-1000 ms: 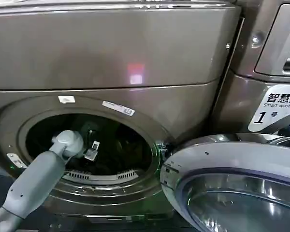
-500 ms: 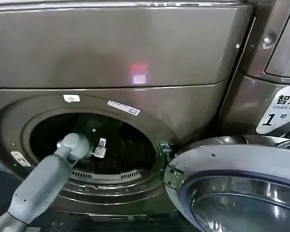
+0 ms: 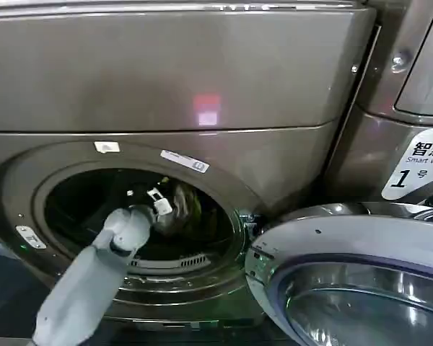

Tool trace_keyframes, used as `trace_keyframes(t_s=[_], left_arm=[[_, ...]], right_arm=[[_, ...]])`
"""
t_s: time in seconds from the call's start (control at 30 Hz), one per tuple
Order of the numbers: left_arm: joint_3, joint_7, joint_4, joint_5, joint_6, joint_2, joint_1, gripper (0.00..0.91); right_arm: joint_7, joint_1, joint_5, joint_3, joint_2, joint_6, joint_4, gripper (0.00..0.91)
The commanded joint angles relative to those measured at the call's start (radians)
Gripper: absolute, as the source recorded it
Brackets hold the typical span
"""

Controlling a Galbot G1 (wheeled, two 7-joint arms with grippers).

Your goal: Grasp the clothes from the dryer.

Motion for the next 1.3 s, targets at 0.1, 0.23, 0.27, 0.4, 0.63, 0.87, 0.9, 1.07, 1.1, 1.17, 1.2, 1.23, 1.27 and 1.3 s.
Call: trace_keyframes(t_s=[0.1,0.23,0.27,0.4,0.63,0.87,0.9,1.07,1.1,1.17,1.2,1.23,1.27,1.3], left_arm=[[-0.254,-0.252,-0.224,-0.349,-0.183,-0.252,0.285,0.0],[-0.285,-0.232,-0.298,-0.4,-0.234,-0.3,0.36,0.0],[-0.289,-0.229,-0.322,-0.41,-0.248,-0.312,0.381,0.0],[-0.295,-0.214,-0.393,-0.42,-0.282,-0.342,0.456,0.0],[-0.296,-0.211,-0.441,-0.375,-0.277,-0.349,0.546,0.0],[-0.297,-0.214,-0.452,-0.377,-0.264,-0.347,0.559,0.0],[-0.298,-0.215,-0.453,-0.377,-0.26,-0.346,0.558,0.0],[-0.3,-0.213,-0.445,-0.381,-0.259,-0.342,0.552,0.0],[-0.3,-0.213,-0.445,-0.382,-0.259,-0.342,0.552,0.0],[-0.299,-0.212,-0.446,-0.383,-0.26,-0.341,0.551,0.0],[-0.299,-0.212,-0.446,-0.383,-0.26,-0.34,0.55,0.0],[-0.299,-0.211,-0.446,-0.383,-0.259,-0.34,0.549,0.0],[-0.299,-0.211,-0.446,-0.383,-0.26,-0.34,0.548,0.0],[-0.299,-0.21,-0.447,-0.384,-0.26,-0.34,0.548,0.0]], right_arm=[[0.004,-0.001,0.002,0.001,0.012,0.003,0.006,0.907],[0.007,-0.003,0.006,0.008,0.018,0.006,0.007,0.907],[0.008,-0.004,0.01,0.011,0.02,0.006,0.009,0.907],[0.014,-0.004,0.015,0.014,0.025,0.007,0.01,0.907],[0.015,0.002,0.017,0.008,0.033,0.005,0.013,0.907],[0.023,0.011,0.008,-0.003,0.037,-0.003,0.017,0.907],[0.023,0.011,0.007,-0.003,0.036,-0.004,0.018,0.907],[0.03,0.014,0.006,-0.003,0.033,-0.007,0.015,0.907],[0.032,0.014,0.005,-0.005,0.033,-0.007,0.015,0.907],[0.031,0.014,0.0,-0.008,0.035,-0.013,0.018,0.907],[0.031,0.014,-0.001,-0.008,0.036,-0.014,0.019,0.907],[0.031,0.014,-0.001,-0.008,0.036,-0.014,0.019,0.907],[0.03,0.014,-0.001,-0.009,0.035,-0.014,0.02,0.907],[0.029,0.014,-0.001,-0.008,0.035,-0.015,0.021,0.907]])
